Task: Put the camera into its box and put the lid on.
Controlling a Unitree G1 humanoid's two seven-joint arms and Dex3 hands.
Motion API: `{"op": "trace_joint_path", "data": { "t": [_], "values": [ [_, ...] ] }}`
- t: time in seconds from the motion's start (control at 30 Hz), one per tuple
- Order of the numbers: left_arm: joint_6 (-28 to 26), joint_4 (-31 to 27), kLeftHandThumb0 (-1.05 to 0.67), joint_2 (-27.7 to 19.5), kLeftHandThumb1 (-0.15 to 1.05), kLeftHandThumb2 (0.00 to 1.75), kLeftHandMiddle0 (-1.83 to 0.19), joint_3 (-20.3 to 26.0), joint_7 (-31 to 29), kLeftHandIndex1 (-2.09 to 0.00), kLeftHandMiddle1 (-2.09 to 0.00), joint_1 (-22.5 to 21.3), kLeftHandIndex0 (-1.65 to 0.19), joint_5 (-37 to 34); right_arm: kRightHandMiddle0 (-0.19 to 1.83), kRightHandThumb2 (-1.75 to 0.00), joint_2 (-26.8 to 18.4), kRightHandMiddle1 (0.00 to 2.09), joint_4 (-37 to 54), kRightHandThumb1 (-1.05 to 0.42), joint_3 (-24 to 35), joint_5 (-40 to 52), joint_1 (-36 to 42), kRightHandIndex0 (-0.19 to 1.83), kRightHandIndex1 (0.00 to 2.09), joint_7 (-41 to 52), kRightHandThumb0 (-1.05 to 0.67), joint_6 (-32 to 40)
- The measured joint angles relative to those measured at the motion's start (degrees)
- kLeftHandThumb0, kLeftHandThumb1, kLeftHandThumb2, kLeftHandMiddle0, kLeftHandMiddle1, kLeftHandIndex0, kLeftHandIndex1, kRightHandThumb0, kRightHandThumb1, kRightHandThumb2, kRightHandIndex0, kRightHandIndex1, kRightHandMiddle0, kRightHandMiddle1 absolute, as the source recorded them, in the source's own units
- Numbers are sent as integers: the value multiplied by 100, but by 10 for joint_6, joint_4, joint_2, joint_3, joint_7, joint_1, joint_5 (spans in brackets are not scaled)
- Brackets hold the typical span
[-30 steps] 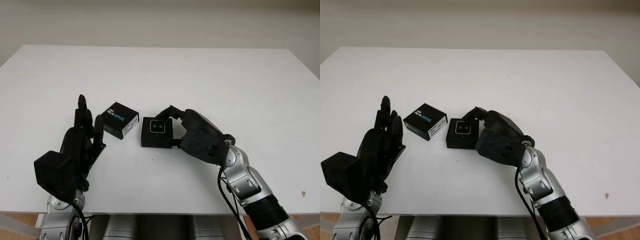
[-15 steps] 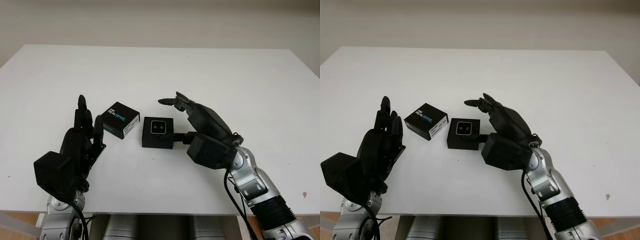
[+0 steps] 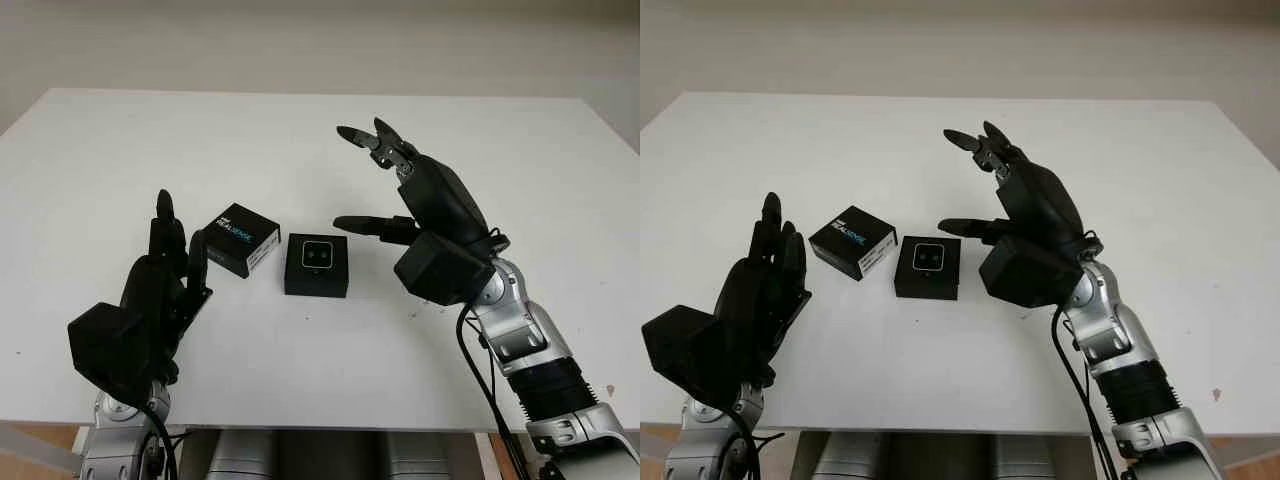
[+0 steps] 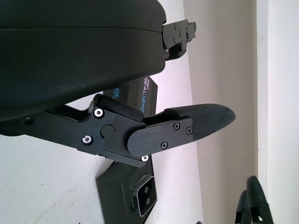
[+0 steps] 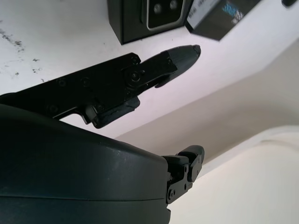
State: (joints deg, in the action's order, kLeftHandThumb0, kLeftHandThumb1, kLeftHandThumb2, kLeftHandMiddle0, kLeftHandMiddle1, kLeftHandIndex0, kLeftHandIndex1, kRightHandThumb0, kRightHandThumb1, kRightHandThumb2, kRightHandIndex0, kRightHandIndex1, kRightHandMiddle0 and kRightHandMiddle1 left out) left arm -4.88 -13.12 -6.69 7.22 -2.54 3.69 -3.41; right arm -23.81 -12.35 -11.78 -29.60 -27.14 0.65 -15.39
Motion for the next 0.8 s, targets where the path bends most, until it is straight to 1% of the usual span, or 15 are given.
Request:
{"op": "trace_joint_path", "data": {
  "t": [0.03, 0.07, 0.17, 0.3, 0.47, 0.63, 0.8],
  "values": [
    [0, 0, -74, 0, 105, 64, 19, 0, 0, 0, 0, 0, 19, 0, 10, -18, -8, 27, -1, -104, -9, -11, 2, -1, 1, 4, -70, -14],
    [0, 0, -74, 0, 105, 65, 19, 0, 0, 0, -1, 0, 19, 1, 8, -25, -15, 24, -1, -104, -18, -24, 5, -4, 1, 8, -73, -26],
    [0, 0, -74, 0, 105, 65, 19, 0, 0, 0, 0, 0, 19, 2, 10, -36, -37, 21, -5, -105, -45, -64, 11, -5, 2, 13, -79, -63],
    [0, -1, -74, 0, 105, 65, 19, 0, 0, 0, 0, 0, 19, 2, 8, -41, -50, 18, -11, -105, -65, -94, 20, -7, 2, 8, -82, -98],
    [-3, -5, -74, 0, 105, 64, 19, 0, 0, 0, 0, 2, 19, 2, 10, -44, -55, 18, -19, -105, -71, -108, 34, -7, 3, -6, -83, -127],
    [-3, -6, -74, 0, 105, 65, 19, 0, 0, 0, 0, 7, 19, 2, 8, -47, -60, 16, -22, -105, -74, -128, 49, -9, 3, -23, -84, -138],
    [-7, -14, -75, 0, 105, 65, 19, 0, 1, 0, 0, 12, 19, 2, 4, -49, -61, 13, -24, -105, -78, -135, 55, -12, 3, 2, -84, -108]
  ]
}}
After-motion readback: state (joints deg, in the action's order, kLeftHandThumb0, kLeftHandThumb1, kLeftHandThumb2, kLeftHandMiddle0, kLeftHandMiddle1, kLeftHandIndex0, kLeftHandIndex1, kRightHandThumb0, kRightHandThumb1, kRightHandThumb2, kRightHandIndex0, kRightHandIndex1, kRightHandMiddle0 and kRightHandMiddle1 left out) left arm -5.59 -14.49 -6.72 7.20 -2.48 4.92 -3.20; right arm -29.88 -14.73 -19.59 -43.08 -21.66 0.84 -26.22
